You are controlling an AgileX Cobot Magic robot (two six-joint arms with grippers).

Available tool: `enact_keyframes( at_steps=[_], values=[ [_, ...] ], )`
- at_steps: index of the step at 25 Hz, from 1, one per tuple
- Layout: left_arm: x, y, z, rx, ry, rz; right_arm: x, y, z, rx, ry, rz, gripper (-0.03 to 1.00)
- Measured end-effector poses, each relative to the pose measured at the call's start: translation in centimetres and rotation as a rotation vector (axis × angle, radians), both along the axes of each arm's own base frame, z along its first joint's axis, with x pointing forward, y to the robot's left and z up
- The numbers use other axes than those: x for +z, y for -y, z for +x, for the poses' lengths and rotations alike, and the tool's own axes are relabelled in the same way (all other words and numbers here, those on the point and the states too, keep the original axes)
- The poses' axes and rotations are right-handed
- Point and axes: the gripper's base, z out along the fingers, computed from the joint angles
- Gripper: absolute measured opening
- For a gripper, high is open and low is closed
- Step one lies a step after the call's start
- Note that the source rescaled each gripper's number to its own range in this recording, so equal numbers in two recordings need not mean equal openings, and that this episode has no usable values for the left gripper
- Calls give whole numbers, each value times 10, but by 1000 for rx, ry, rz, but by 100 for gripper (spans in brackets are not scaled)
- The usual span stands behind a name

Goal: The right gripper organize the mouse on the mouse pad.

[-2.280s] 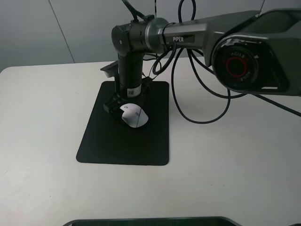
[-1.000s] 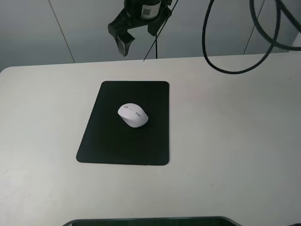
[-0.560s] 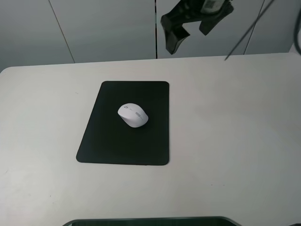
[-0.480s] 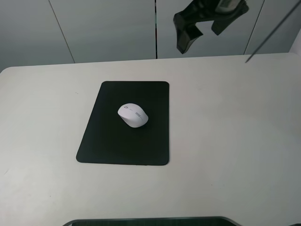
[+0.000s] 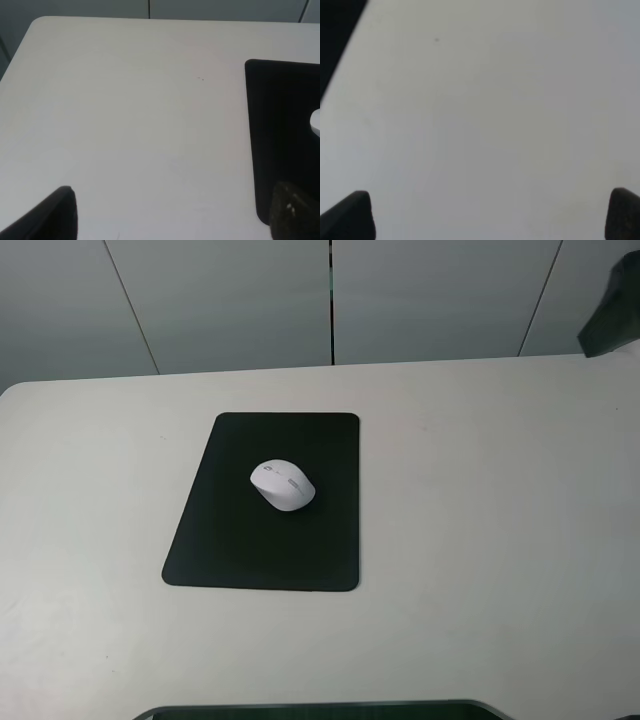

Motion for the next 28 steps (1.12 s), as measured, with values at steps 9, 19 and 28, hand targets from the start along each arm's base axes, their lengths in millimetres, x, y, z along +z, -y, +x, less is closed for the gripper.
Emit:
enact_keyframes(
  at_steps=[9, 19, 28],
  values=[
    [0, 0, 0, 0, 0, 0, 9, 37, -71, -217, 127, 30, 99],
    [0, 0, 0, 0, 0, 0, 24, 35, -155, -296, 262, 91, 99],
    [0, 0, 0, -3, 0, 6, 27, 32, -221, -288, 527, 126, 99]
  ],
)
